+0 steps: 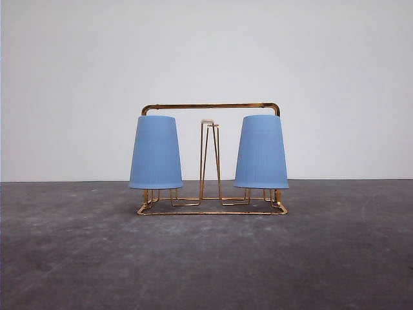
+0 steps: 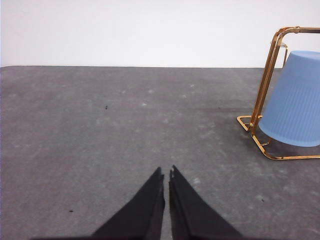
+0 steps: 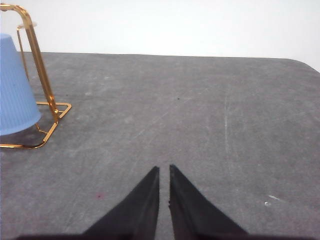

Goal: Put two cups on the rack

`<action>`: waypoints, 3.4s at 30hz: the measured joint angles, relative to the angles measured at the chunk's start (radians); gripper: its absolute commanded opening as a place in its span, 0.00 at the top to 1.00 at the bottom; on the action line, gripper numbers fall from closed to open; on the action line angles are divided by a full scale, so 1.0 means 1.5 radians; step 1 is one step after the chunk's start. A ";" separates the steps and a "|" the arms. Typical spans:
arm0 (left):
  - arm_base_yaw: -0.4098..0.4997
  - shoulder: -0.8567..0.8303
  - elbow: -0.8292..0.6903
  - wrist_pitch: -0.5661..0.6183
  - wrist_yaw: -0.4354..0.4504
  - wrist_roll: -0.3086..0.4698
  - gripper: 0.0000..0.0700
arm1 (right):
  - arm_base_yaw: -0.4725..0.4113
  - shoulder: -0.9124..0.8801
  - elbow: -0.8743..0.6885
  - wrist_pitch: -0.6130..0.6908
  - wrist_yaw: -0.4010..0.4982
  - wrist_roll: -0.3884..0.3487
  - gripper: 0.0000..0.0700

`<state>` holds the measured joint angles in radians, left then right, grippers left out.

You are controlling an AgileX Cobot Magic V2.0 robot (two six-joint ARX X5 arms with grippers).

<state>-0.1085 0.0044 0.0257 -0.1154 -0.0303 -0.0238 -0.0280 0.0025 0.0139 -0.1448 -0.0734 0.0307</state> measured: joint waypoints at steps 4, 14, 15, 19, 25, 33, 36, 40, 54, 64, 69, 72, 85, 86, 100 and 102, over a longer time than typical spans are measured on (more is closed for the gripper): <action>0.000 0.000 0.000 0.000 0.000 0.000 1.00 | 0.000 0.000 0.000 0.000 0.000 0.000 0.95; 0.000 0.000 0.000 0.000 0.000 0.000 1.00 | 0.000 0.000 0.000 0.000 0.000 0.000 0.95; 0.000 0.000 0.000 0.000 0.000 0.000 1.00 | 0.000 0.000 0.000 0.000 0.000 0.000 0.95; 0.000 0.000 0.000 0.000 0.000 0.000 1.00 | 0.000 0.000 0.000 0.000 0.000 0.000 0.95; 0.000 0.000 0.000 0.000 0.000 0.000 1.00 | 0.000 0.000 0.000 0.000 0.000 0.000 0.95; 0.000 0.000 0.000 0.000 0.000 0.000 1.00 | 0.000 0.000 0.000 0.000 0.000 0.000 0.95; 0.000 0.000 0.000 0.000 0.000 0.000 1.00 | 0.000 0.000 0.000 0.000 0.000 0.000 0.95; 0.000 0.000 0.000 0.000 0.000 0.000 1.00 | 0.000 0.000 0.000 0.000 0.000 0.000 0.95; 0.000 0.000 0.000 0.000 0.000 0.000 1.00 | 0.000 0.000 0.000 0.000 0.000 0.000 0.95; 0.000 0.000 0.000 0.000 0.000 0.000 1.00 | 0.000 0.000 0.000 0.000 0.000 0.000 0.95; 0.000 0.000 0.000 0.000 0.000 0.000 1.00 | 0.000 0.000 0.000 0.000 0.000 0.000 0.95; 0.000 0.000 0.000 0.000 0.000 0.000 1.00 | 0.000 0.000 0.000 0.000 0.000 0.000 0.95; 0.000 0.000 0.000 0.000 0.000 0.000 1.00 | 0.000 0.000 0.000 0.000 0.000 0.000 0.95; 0.000 0.000 0.000 0.000 0.000 0.000 1.00 | 0.000 0.000 0.000 0.000 0.000 0.000 0.95; 0.000 0.000 0.000 0.000 0.000 0.000 1.00 | 0.000 0.000 0.000 0.000 0.000 0.000 0.95; 0.000 0.000 0.000 0.000 0.000 0.000 1.00 | 0.000 0.000 0.000 0.000 0.000 0.000 0.95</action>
<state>-0.1085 0.0044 0.0257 -0.1154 -0.0303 -0.0238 -0.0280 0.0025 0.0139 -0.1448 -0.0734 0.0307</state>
